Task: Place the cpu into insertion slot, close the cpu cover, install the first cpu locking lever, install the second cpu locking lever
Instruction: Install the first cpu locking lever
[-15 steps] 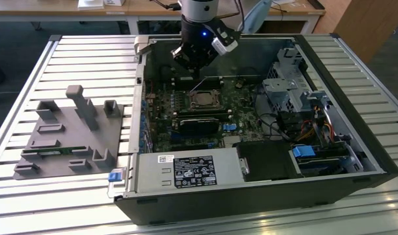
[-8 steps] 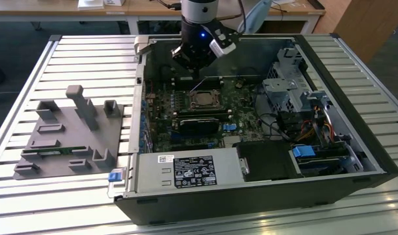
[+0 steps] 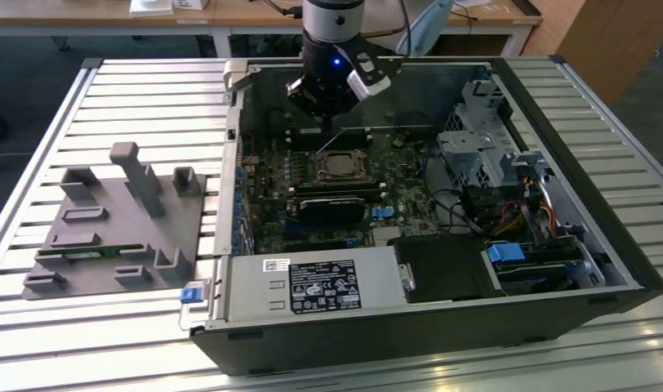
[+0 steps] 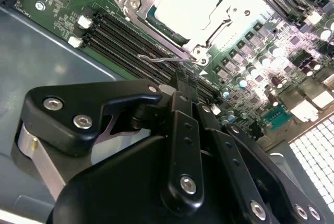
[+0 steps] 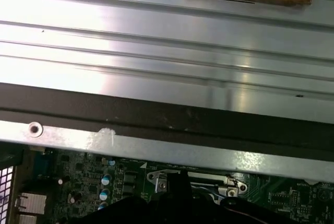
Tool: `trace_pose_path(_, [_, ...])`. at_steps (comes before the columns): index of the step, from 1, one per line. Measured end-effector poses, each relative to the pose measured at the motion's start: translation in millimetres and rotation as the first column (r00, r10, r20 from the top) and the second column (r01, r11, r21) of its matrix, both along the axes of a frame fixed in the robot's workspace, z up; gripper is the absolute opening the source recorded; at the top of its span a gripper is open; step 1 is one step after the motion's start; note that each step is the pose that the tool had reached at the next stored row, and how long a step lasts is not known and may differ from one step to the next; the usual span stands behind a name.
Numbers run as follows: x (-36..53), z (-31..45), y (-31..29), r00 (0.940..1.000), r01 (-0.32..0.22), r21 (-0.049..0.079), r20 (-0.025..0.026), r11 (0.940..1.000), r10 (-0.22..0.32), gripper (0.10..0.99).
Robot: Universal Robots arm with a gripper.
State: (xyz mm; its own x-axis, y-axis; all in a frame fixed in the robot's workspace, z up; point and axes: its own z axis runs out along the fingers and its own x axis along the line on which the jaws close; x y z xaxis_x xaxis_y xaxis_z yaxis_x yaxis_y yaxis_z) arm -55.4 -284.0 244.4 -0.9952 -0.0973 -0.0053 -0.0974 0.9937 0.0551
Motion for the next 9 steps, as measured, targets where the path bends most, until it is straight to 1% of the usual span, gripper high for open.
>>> trace_pose_path(9, [0.0,-0.6,0.0,1.0,0.0,0.0,0.0,1.0,0.0,0.106])
